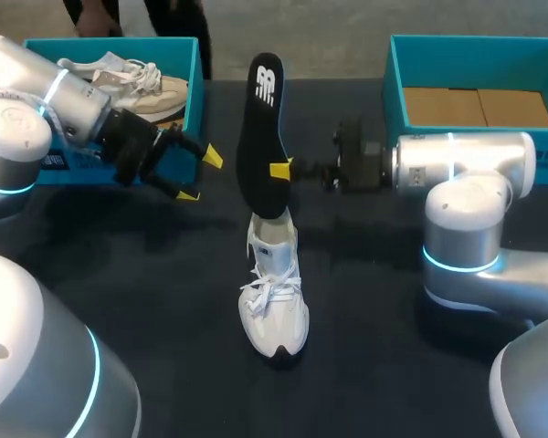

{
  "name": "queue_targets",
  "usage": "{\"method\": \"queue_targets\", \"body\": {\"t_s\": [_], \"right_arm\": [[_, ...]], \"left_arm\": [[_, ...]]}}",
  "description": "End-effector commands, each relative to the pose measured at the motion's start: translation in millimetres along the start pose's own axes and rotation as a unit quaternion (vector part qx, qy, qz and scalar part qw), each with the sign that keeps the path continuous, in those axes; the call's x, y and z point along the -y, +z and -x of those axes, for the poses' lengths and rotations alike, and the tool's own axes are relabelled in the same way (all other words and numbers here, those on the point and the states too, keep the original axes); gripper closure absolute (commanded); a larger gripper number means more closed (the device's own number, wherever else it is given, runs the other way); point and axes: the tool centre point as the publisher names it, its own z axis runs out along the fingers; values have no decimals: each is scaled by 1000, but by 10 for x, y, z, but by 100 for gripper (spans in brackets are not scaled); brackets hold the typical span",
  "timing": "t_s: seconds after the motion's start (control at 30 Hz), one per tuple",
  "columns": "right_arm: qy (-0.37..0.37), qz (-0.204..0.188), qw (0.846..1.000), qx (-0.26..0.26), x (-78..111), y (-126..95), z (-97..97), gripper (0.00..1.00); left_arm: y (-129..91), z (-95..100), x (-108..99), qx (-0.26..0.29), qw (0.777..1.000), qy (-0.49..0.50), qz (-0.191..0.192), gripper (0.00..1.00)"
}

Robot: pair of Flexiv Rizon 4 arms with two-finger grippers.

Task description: Take the shoe out of the shoebox, open the shoe tongue, remove and reinsert the insole, then place the shoe into the shoebox

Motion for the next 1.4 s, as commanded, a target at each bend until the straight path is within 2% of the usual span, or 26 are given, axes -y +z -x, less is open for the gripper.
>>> {"method": "queue_targets", "body": {"t_s": [0.03,0.4,0.9,1.1,1.2,1.4], "right_arm": [[-4,-1,1000,-1,84,-38,6,100],[-24,-15,1000,-14,95,-12,-23,100],[-31,-23,999,-21,172,-6,-55,100],[-40,-22,999,-24,190,-34,-46,100],[-35,-18,999,-18,200,-52,-15,100],[-10,-35,999,-2,219,-21,21,100]], "left_arm": [[2,-3,1,0,1000,1,0,0],[10,-3,-1,0,1000,1,1,0],[213,-23,117,-3,1000,-2,26,0],[255,-55,133,-2,1000,-7,19,0],[255,-55,133,-2,1000,-7,19,0],[255,-55,133,-2,1000,-7,19,0]]}}
